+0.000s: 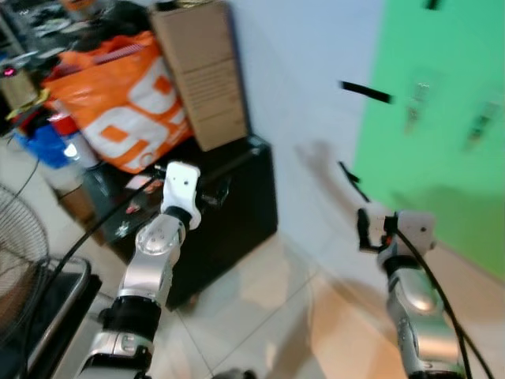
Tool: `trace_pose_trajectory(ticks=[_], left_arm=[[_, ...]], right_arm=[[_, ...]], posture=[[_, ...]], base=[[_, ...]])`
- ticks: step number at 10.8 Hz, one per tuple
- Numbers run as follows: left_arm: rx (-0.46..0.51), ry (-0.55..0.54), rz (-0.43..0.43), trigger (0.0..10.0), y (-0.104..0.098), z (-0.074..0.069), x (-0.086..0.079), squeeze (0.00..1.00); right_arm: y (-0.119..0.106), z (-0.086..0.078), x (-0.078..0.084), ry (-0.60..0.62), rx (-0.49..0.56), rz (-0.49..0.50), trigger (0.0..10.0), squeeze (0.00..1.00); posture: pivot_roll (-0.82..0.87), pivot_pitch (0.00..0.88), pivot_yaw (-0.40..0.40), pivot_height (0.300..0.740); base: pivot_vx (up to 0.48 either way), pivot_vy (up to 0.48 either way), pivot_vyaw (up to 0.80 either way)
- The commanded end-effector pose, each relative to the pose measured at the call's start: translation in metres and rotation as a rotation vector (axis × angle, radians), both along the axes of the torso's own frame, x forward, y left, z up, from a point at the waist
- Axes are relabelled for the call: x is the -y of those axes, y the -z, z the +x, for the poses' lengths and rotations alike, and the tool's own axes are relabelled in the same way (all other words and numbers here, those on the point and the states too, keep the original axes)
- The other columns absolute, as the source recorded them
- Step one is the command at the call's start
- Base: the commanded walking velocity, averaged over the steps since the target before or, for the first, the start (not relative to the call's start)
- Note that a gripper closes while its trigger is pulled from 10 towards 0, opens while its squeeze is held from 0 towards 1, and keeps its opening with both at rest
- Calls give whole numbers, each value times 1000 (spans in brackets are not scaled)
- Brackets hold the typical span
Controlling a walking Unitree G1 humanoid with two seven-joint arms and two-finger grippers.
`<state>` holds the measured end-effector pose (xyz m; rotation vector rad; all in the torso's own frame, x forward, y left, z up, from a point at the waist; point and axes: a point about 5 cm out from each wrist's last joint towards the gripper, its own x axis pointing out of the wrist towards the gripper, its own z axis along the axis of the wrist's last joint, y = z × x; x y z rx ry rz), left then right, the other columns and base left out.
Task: Hang keys on a hook
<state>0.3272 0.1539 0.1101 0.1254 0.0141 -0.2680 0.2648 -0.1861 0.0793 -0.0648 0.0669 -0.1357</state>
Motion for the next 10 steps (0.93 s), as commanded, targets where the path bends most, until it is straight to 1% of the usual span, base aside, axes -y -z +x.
trace_pose_trajectory(ticks=[1, 2, 4, 5, 6, 8, 9, 10], left_arm=[[-13, -13, 18, 10000, 3, -2, -2, 592], [-16, -12, 29, 10000, 4, -2, -3, 592], [-23, -14, 35, 10000, 6, -3, -3, 588], [-21, -21, 47, 10000, 6, -3, -3, 588], [-12, -28, 55, 10000, 5, -4, -4, 600], [-3, -28, 53, 10000, 3, -4, -4, 600], [3, -30, 37, 10000, 0, -6, -5, 616], [6, -29, 31, 10000, -2, -7, -6, 616]], right_arm=[[-1, 2, -8, -17, 19, -20, 10000, 1000], [-1, 1, -6, 13, 6, -23, 10000, 1000], [6, 0, -8, -3, -105, 15, 10000, 1000], [9, -2, -8, -17, -124, 83, 10000, 1000], [8, -4, -6, -19, -108, 94, 10000, 1000], [8, -3, -4, -21, -104, 73, 10000, 1000], [7, -1, -5, -14, -54, 32, 10000, 1000], [4, 1, -5, -13, -23, 9, 10000, 1000]], posture=[[-130, 0, 127, 740], [-142, 0, 132, 740], [-146, 0, 134, 740], [-134, 0, 124, 740], [-111, 0, 109, 740], [-107, 0, 106, 740], [-83, 0, 87, 740], [-81, 0, 85, 740]], base=[[0, -240, 0], [0, 0, 0], [0, 0, 0], [0, 0, 0], [0, 0, 0], [0, 0, 0], [0, 0, 756], [0, 0, 756]])
